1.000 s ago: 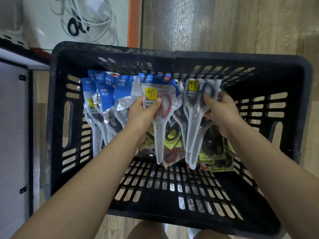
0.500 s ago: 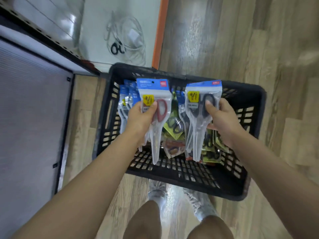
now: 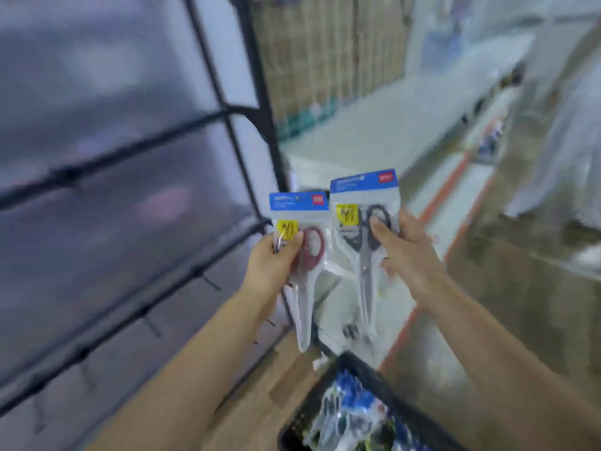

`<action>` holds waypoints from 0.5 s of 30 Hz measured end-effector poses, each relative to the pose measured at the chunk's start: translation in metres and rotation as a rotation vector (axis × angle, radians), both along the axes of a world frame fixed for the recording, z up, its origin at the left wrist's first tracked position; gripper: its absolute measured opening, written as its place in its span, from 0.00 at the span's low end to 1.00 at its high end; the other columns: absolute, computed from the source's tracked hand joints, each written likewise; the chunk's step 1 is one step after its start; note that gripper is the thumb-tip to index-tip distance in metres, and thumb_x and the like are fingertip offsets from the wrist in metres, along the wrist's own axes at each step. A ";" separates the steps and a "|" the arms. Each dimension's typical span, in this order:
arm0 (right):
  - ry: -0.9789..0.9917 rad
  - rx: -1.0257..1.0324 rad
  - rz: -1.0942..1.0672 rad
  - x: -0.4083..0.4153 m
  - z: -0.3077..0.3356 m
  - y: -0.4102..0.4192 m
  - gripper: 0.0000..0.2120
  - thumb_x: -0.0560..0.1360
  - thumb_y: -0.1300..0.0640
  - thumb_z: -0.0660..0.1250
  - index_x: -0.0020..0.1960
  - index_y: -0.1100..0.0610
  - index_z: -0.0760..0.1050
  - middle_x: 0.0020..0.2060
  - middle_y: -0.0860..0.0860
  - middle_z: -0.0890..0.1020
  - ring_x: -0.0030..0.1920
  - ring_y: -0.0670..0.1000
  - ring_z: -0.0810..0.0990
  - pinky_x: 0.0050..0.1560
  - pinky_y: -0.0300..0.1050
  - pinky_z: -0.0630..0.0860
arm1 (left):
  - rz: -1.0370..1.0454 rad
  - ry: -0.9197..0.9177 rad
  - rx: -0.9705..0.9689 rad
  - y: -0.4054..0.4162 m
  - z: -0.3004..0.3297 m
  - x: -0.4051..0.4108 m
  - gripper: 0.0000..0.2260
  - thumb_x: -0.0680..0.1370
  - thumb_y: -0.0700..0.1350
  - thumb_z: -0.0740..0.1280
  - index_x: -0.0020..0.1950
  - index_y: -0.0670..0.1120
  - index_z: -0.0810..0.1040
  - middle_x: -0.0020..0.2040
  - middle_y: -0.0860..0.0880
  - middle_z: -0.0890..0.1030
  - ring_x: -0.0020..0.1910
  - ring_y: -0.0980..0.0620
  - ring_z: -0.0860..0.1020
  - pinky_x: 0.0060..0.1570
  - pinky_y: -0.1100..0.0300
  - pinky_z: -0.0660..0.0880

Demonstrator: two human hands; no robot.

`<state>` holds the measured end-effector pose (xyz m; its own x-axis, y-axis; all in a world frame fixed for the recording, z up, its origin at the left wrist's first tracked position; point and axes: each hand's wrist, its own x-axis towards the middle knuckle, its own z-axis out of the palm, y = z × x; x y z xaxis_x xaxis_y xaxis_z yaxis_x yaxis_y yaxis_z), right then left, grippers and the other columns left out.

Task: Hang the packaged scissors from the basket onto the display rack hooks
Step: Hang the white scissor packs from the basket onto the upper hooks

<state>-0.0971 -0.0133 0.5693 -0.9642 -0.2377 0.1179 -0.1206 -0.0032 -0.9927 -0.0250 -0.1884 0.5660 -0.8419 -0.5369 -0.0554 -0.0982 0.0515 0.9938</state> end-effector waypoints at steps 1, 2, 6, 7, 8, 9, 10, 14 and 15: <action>0.088 0.010 0.032 0.009 0.038 -0.014 0.04 0.78 0.52 0.64 0.45 0.50 0.72 0.41 0.49 0.77 0.41 0.46 0.75 0.44 0.44 0.71 | 0.043 0.049 -0.032 -0.011 0.036 0.016 0.07 0.75 0.47 0.70 0.40 0.47 0.77 0.36 0.49 0.78 0.35 0.52 0.74 0.41 0.57 0.72; 0.184 0.009 0.075 0.020 0.072 -0.027 0.04 0.79 0.53 0.63 0.44 0.49 0.72 0.41 0.49 0.77 0.42 0.45 0.75 0.45 0.42 0.71 | 0.088 0.098 -0.071 -0.024 0.068 0.034 0.08 0.76 0.46 0.69 0.38 0.48 0.76 0.33 0.50 0.77 0.33 0.53 0.72 0.38 0.58 0.71; 0.433 -0.020 0.249 0.087 0.173 -0.078 0.11 0.79 0.59 0.62 0.40 0.48 0.67 0.36 0.43 0.73 0.36 0.32 0.73 0.39 0.26 0.66 | 0.267 0.258 -0.146 -0.064 0.162 0.124 0.06 0.78 0.44 0.67 0.40 0.48 0.75 0.33 0.54 0.76 0.30 0.59 0.72 0.35 0.63 0.70; 0.466 -0.028 0.283 0.104 0.186 -0.089 0.12 0.78 0.60 0.63 0.39 0.48 0.67 0.35 0.43 0.72 0.34 0.31 0.72 0.38 0.27 0.66 | 0.308 0.285 -0.142 -0.073 0.175 0.149 0.05 0.78 0.43 0.66 0.42 0.48 0.75 0.34 0.54 0.77 0.30 0.60 0.74 0.36 0.64 0.71; 0.477 -0.039 0.325 0.120 0.193 -0.099 0.11 0.78 0.59 0.63 0.40 0.48 0.67 0.34 0.43 0.72 0.33 0.31 0.72 0.38 0.28 0.66 | 0.353 0.293 -0.140 -0.082 0.183 0.174 0.04 0.78 0.43 0.66 0.43 0.48 0.75 0.35 0.54 0.77 0.31 0.61 0.75 0.37 0.64 0.72; 0.467 -0.053 0.379 0.134 0.196 -0.109 0.08 0.78 0.58 0.63 0.42 0.49 0.69 0.35 0.43 0.73 0.34 0.32 0.73 0.39 0.29 0.68 | 0.399 0.299 -0.141 -0.091 0.186 0.198 0.03 0.78 0.43 0.66 0.44 0.48 0.76 0.35 0.54 0.78 0.32 0.61 0.76 0.38 0.64 0.72; 0.442 -0.060 0.439 0.149 0.194 -0.119 0.04 0.78 0.56 0.63 0.45 0.50 0.71 0.37 0.43 0.75 0.37 0.34 0.74 0.41 0.31 0.69 | 0.443 0.304 -0.131 -0.098 0.188 0.222 0.03 0.78 0.44 0.66 0.45 0.47 0.76 0.37 0.53 0.79 0.35 0.59 0.77 0.40 0.62 0.73; 0.354 -0.077 0.603 0.212 0.175 -0.156 0.03 0.78 0.56 0.63 0.48 0.56 0.73 0.36 0.44 0.76 0.39 0.41 0.75 0.39 0.30 0.70 | 0.607 0.286 -0.041 -0.120 0.171 0.309 0.02 0.78 0.45 0.66 0.47 0.47 0.77 0.43 0.48 0.81 0.44 0.49 0.79 0.50 0.52 0.76; 0.333 -0.070 0.642 0.229 0.168 -0.163 0.04 0.78 0.57 0.63 0.47 0.57 0.73 0.35 0.43 0.75 0.38 0.40 0.75 0.37 0.29 0.69 | 0.642 0.271 -0.025 -0.123 0.162 0.328 0.03 0.78 0.45 0.66 0.48 0.47 0.77 0.44 0.47 0.81 0.45 0.48 0.79 0.52 0.50 0.76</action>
